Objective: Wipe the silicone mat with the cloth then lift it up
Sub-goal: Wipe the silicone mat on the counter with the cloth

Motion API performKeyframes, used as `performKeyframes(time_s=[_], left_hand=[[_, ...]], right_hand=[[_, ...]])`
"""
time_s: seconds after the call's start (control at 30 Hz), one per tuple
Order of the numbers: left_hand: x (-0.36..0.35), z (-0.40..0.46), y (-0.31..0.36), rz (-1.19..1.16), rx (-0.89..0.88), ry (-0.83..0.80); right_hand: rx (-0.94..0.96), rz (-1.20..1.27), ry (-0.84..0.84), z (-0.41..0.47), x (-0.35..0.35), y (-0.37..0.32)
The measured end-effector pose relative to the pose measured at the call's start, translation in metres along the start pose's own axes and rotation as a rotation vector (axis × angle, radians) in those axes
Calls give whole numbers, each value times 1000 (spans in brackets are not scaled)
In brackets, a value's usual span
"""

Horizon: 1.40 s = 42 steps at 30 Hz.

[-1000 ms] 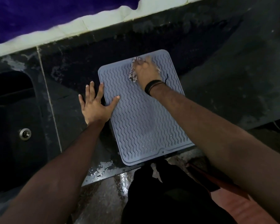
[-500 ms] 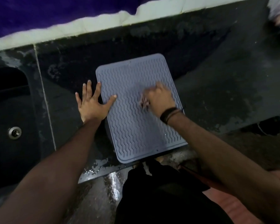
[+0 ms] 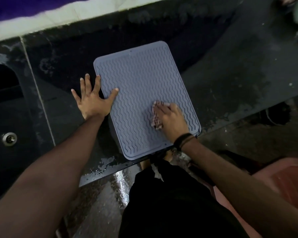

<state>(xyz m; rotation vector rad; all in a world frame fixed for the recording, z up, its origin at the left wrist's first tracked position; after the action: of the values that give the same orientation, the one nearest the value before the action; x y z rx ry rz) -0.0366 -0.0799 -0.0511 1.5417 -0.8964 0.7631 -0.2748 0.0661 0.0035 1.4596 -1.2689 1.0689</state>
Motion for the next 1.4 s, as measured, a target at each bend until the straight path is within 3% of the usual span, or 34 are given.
performKeyframes(time_s=[0.13, 0.33, 0.43, 0.57, 0.83, 1.17, 1.4], left_hand=[[1, -1, 0, -25, -14, 16], [0, -1, -3, -31, -21, -16], [0, 0, -2, -22, -22, -10], [-1, 0, -3, -20, -4, -8], [0, -1, -3, -54, -32, -14], [2, -3, -4, -33, -43, -44], [2, -3, -3, -27, -40, -44]], right_hand=[[-4, -64, -51, -28, 1, -3], [-134, 56, 19, 24, 16, -4], [-138, -4, 9, 28, 6, -15], [-145, -23, 54, -12, -5, -11], [-117, -77, -31, -101, -10, -14], [-168, -76, -35, -10, 9, -7], [-155, -112, 8, -74, -10, -5]])
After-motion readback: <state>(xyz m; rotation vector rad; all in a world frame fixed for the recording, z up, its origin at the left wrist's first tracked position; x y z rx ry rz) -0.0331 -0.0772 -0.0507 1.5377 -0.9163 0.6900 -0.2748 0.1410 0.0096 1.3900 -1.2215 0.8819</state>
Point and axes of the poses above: each hand's wrist, its own z-axis towards the middle knuckle, its own x-axis out of the back of the hand, y = z × x, the point moved 6 cm from there along z, towards the middle knuckle, and after that the axes turned 14 degrees about -z, right-handed, at the moved point
